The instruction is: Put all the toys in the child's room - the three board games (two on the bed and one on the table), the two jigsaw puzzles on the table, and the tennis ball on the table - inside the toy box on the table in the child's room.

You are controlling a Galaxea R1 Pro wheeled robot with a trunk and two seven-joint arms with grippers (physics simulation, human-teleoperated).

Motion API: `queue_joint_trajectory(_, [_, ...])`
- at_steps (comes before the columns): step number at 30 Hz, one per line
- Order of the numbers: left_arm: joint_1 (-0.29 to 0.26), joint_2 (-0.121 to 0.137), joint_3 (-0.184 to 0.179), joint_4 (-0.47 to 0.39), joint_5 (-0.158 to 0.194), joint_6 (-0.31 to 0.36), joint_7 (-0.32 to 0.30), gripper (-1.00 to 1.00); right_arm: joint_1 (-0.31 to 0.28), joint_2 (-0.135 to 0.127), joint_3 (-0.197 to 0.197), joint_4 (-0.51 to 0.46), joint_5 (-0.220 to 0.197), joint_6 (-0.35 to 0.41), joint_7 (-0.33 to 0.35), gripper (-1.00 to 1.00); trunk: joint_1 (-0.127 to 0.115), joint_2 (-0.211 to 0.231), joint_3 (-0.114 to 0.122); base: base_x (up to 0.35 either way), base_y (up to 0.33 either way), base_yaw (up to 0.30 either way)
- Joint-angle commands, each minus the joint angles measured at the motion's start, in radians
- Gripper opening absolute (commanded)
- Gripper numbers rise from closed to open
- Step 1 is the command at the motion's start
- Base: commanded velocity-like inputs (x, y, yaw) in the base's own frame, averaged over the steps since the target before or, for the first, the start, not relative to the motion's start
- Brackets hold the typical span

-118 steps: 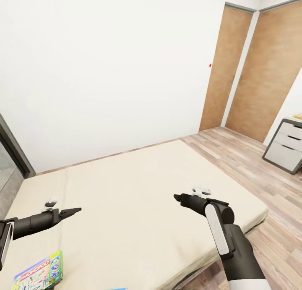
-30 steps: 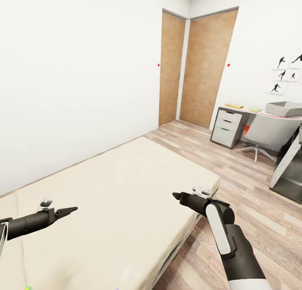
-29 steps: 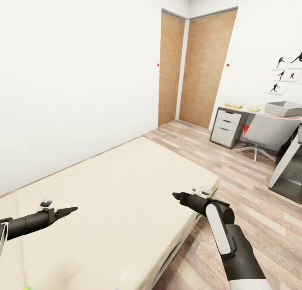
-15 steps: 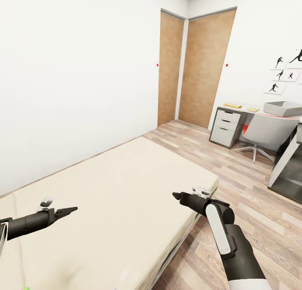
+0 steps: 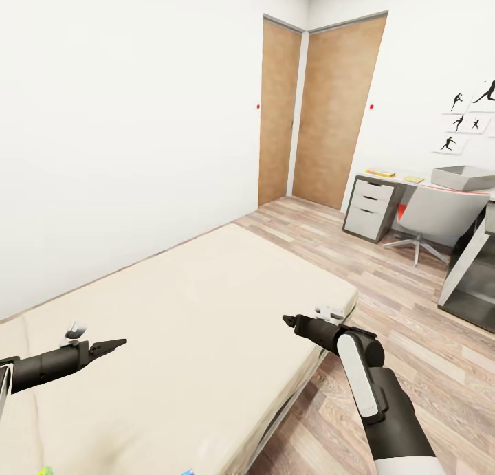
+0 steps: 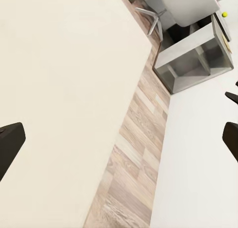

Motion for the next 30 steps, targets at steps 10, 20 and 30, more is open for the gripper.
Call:
queue_joint_trajectory(10, [-0.001,-0.002,0.0,-0.007,-0.01,0.01,-0.01,1.0,-0.001,-0.003,-0.002,-0.001,-0.011,0.004,-0.01,1.0,0.0,-0.001,-0.001,0.0,0.0,0.0])
queue_joint_trajectory(20, [0.005,-0.008,-0.004,-0.08,-0.017,0.012,-0.134,1.0,0.0,-0.016,-0.119,0.142,-0.038,0.012,0.035,1.0,0.0,-0.001,-0.001,0.0,0.0,0.0])
queue_joint_trajectory(30, [0.005,-0.011,-0.01,-0.087,-0.015,0.011,-0.157,1.0,-0.025,-0.122,-0.18,0.555,-0.087,0.007,0.445,1.0,0.0,-0.001,-0.001,0.0,0.0,0.0])
